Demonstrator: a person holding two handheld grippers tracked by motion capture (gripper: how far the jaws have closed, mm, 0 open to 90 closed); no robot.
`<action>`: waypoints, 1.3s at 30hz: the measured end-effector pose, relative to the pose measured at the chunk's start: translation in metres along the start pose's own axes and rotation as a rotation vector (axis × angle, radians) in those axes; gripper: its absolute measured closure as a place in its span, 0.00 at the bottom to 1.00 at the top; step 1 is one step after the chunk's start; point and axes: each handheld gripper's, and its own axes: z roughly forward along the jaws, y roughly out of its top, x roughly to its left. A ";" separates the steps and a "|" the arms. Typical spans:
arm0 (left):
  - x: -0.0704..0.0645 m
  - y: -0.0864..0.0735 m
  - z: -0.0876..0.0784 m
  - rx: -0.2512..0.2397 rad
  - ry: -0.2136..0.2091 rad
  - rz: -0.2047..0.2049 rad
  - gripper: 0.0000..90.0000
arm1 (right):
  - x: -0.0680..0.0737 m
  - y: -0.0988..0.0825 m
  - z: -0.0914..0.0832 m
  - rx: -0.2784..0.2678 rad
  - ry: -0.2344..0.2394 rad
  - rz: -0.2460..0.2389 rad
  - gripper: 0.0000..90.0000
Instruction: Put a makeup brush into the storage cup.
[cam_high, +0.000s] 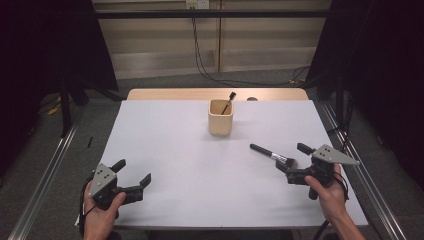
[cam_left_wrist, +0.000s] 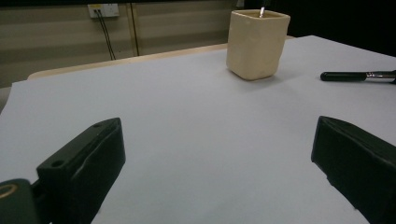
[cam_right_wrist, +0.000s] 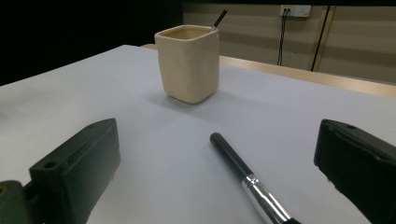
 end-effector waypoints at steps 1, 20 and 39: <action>0.000 0.000 -0.001 0.008 0.004 -0.002 0.03 | -0.001 0.002 0.001 0.000 0.001 -0.001 0.00; 0.006 -0.002 -0.003 0.004 0.013 -0.017 0.03 | -0.020 0.034 0.032 -0.014 -0.017 -0.013 0.00; 0.008 -0.002 -0.004 0.002 0.010 -0.020 0.03 | -0.036 0.048 0.072 0.170 -0.015 -0.031 0.01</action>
